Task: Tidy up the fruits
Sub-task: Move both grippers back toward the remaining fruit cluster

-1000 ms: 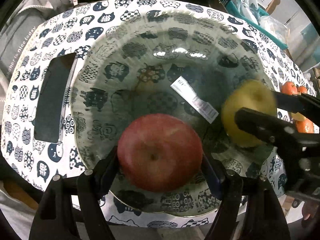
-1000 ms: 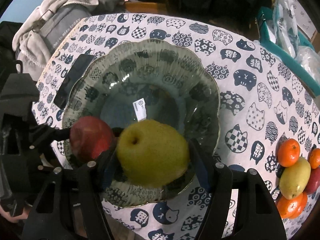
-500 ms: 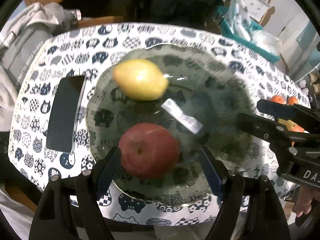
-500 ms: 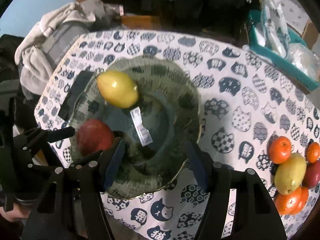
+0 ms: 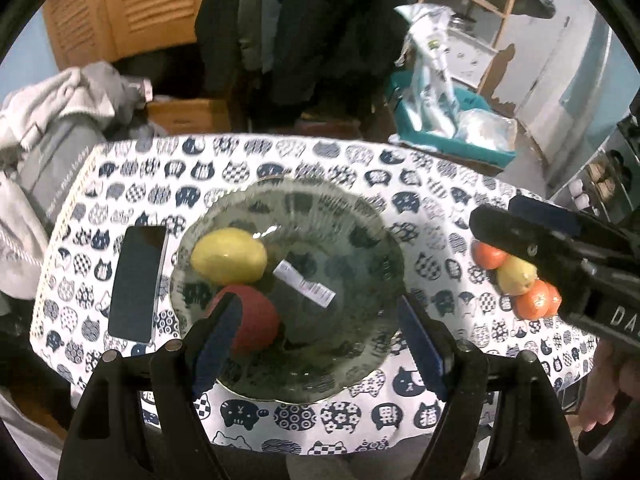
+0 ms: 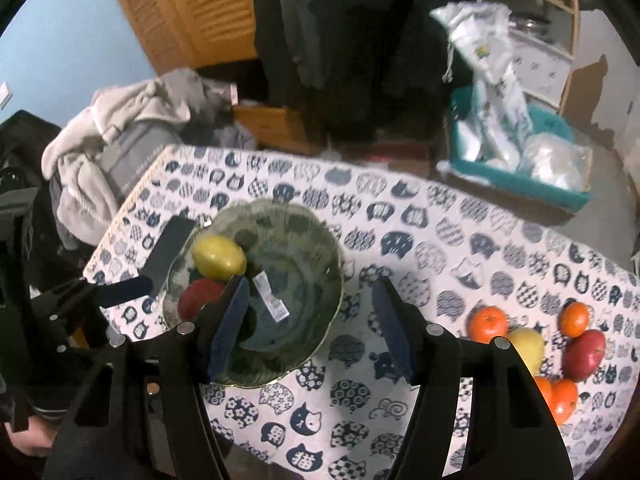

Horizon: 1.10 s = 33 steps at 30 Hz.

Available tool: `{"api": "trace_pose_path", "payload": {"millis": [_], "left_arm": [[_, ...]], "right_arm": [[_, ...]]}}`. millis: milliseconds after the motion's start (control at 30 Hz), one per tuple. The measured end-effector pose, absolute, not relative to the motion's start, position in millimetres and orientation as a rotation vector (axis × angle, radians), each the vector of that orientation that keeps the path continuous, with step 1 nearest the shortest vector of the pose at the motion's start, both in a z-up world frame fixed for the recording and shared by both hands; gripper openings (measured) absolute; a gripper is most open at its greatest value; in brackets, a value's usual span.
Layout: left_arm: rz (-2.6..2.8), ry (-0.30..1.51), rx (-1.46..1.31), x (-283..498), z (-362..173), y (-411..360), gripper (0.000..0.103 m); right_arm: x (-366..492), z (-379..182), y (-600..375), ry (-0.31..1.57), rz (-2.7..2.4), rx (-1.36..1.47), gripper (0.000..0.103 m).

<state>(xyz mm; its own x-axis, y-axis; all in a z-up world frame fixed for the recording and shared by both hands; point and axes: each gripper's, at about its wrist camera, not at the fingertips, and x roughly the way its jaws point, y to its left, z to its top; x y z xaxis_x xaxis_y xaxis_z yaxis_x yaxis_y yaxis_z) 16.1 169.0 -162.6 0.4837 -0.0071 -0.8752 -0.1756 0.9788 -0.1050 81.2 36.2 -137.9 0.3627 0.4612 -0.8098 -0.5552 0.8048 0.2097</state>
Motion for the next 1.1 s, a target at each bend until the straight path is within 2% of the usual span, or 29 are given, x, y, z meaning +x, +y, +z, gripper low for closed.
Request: {"api": "trace_pose_path", "payload": {"millis": [400, 1100], "left_arm": [[0.010, 1.017, -0.172, 21, -135, 125, 0.081], [-0.110, 1.088, -0.089, 42, -141, 29, 0.081]], "right_arm": [[76, -110, -22, 0.931, 0.552, -0.120, 0.067], [88, -119, -143, 0.965, 0.396, -0.039, 0.071]]}}
